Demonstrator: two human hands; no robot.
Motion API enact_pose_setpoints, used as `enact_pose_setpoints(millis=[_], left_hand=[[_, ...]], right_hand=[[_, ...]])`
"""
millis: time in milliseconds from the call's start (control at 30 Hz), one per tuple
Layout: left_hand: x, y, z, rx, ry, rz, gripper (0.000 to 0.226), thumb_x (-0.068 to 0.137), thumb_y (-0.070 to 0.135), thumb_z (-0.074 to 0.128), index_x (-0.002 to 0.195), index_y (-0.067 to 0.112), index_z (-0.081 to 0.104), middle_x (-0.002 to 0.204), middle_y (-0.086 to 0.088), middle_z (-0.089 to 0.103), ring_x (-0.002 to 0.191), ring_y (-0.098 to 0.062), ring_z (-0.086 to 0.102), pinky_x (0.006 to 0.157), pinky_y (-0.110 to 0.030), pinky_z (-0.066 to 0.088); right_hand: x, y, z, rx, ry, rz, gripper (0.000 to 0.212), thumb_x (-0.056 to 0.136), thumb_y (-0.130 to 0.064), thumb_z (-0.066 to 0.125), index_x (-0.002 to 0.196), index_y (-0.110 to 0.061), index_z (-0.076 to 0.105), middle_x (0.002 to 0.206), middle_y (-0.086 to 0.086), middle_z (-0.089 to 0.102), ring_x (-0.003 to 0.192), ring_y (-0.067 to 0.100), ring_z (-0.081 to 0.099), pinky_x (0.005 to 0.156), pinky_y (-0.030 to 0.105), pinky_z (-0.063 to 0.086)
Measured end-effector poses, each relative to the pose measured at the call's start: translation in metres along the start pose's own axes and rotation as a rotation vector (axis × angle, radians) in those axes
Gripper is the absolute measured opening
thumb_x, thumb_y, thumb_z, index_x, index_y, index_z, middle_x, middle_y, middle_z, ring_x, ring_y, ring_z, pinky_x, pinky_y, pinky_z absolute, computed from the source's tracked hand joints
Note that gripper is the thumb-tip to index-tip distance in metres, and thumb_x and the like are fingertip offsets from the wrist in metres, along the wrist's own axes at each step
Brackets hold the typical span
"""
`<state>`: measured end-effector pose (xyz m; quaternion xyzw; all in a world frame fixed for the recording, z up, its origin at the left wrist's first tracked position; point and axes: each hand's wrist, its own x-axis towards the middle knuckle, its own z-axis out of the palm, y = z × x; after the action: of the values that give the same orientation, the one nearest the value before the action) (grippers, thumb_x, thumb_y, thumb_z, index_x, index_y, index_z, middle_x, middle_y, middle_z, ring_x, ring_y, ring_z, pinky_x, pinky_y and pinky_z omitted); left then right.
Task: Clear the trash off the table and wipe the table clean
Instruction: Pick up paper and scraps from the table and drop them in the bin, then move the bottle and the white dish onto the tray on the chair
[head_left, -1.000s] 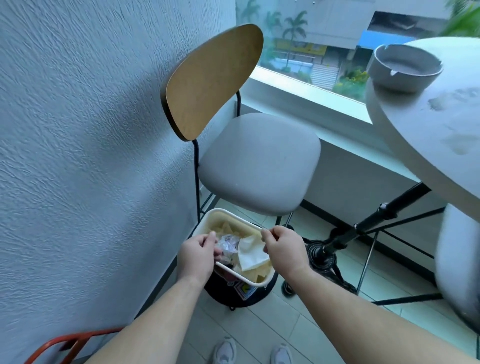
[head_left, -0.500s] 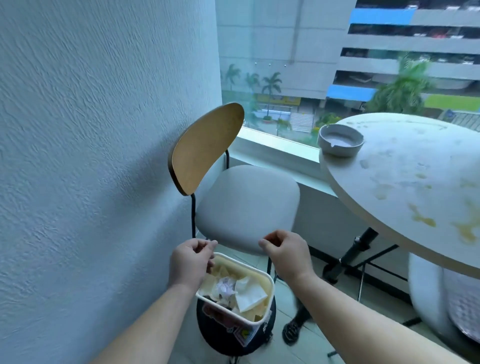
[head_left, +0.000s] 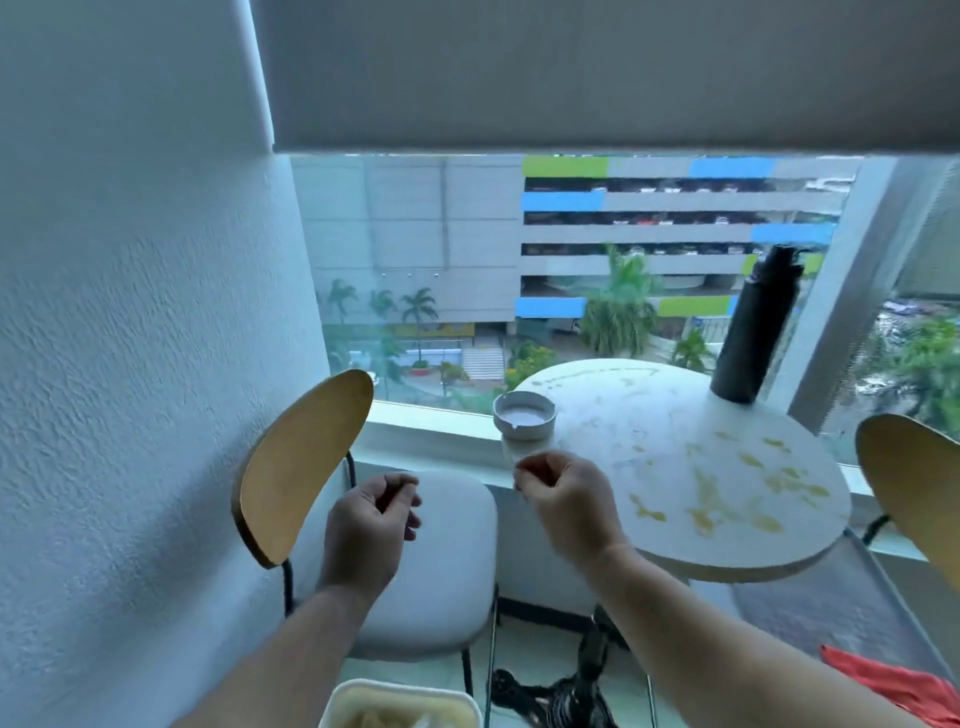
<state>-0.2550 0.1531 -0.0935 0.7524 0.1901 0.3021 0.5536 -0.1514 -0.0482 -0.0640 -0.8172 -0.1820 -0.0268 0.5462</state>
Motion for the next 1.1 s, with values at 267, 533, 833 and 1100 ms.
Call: enact_pose_setpoints(millis=[267,533,833,1100], left_hand=[[0.024,0.051,0.088,-0.082,-0.169,0.114,0.04,0.104,0.031,0.062,0.072,0.009,0.069,0.058,-0.01,0.064,0.051,-0.019,0.057,0.056,-0.033,0.049],[0.028,0.09,0.201,0.016,-0.337,0.268,0.007,0.099,0.029,0.07,0.102,0.026,0.076,0.097,0.013,0.078,0.096,0.003,0.07,0.088,-0.022,0.054],[0.022,0.116,0.286,-0.008,-0.249,0.271,0.007,0.098,0.024,0.07,0.094,0.026,0.075,0.096,0.012,0.076,0.095,0.008,0.067,0.08,-0.011,0.048],[0.065,0.112,0.321,-0.052,-0.265,0.264,0.009,0.098,0.019,0.071,0.092,0.025,0.074,0.093,0.009,0.077,0.094,0.0,0.07,0.077,-0.003,0.046]], right_hand=[[0.024,0.009,-0.098,-0.041,0.254,0.06,0.027,0.104,-0.024,0.056,0.083,-0.022,0.073,0.068,-0.004,0.073,0.066,0.016,0.068,0.069,0.038,0.058],[0.03,0.053,-0.197,-0.17,0.385,0.061,0.009,0.098,-0.025,0.067,0.09,-0.025,0.071,0.078,-0.014,0.069,0.078,-0.001,0.064,0.065,0.012,0.044],[0.061,0.088,-0.285,-0.161,0.44,0.05,0.009,0.098,-0.027,0.067,0.094,-0.022,0.072,0.077,-0.01,0.07,0.077,0.007,0.066,0.068,0.026,0.05],[0.115,0.112,-0.302,-0.095,0.443,0.074,0.008,0.097,-0.028,0.069,0.1,-0.021,0.07,0.081,-0.002,0.071,0.073,0.012,0.066,0.062,0.022,0.051]])
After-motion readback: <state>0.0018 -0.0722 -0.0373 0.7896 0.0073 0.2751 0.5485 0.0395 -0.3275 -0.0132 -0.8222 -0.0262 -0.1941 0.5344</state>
